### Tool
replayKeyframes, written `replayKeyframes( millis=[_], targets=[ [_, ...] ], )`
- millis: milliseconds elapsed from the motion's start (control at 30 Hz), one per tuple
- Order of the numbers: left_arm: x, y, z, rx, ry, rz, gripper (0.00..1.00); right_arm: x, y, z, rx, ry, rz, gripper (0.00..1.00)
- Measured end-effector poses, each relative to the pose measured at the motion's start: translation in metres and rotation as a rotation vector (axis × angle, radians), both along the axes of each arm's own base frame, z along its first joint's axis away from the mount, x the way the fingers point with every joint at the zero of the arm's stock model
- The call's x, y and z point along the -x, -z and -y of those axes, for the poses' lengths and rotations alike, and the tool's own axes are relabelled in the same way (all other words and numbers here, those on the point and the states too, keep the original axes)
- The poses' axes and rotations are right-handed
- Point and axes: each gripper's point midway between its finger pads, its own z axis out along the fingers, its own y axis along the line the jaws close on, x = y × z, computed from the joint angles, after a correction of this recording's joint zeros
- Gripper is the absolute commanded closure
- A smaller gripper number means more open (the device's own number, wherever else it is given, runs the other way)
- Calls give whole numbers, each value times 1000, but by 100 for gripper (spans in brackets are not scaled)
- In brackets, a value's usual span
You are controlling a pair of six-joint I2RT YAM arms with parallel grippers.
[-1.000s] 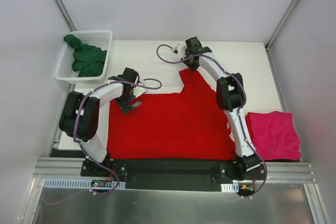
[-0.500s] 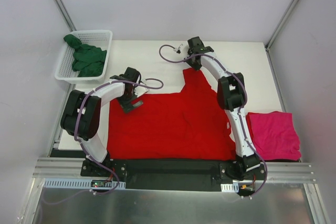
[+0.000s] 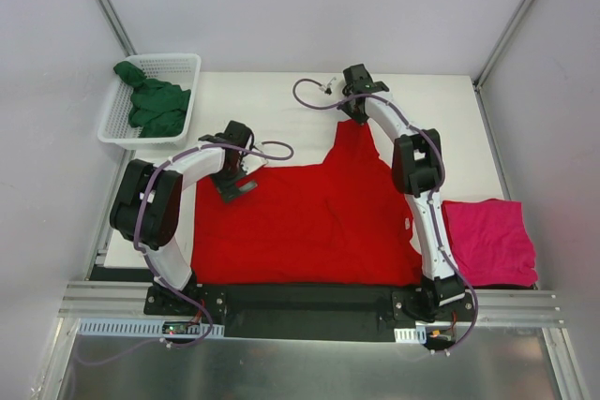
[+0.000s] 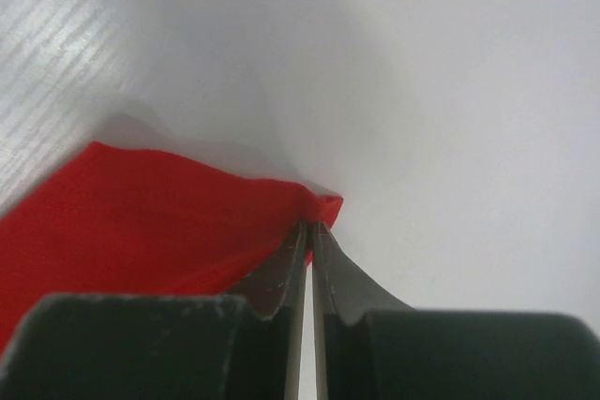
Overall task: Fold and stack the t-shirts
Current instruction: Grap the side of the flattened tshirt furthest away from the robot with both arms
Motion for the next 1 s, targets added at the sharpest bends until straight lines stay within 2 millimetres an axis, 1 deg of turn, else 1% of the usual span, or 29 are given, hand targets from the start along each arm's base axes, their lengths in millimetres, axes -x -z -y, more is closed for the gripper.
replayKeyframes(
  millis=[400, 533, 767, 833, 900, 1000],
  targets=[
    [0, 0, 4, 1, 12, 0, 1, 3, 3, 13, 68, 4, -2, 92],
    [1, 0, 4, 1, 13, 0, 1, 4, 2, 14, 73, 8, -1, 90],
    [-1, 0, 3, -2, 13, 0, 1, 4, 2, 15, 75, 11, 0, 90],
    [-9, -3, 2, 1, 0, 8, 1, 4, 2, 15, 75, 11, 0, 89],
    [-23, -9, 0, 8, -12, 35, 1, 4, 2, 15, 76, 11, 0, 90],
    [-43, -24, -6, 12, -15, 84, 1, 4, 2, 15, 76, 11, 0, 89]
  ],
)
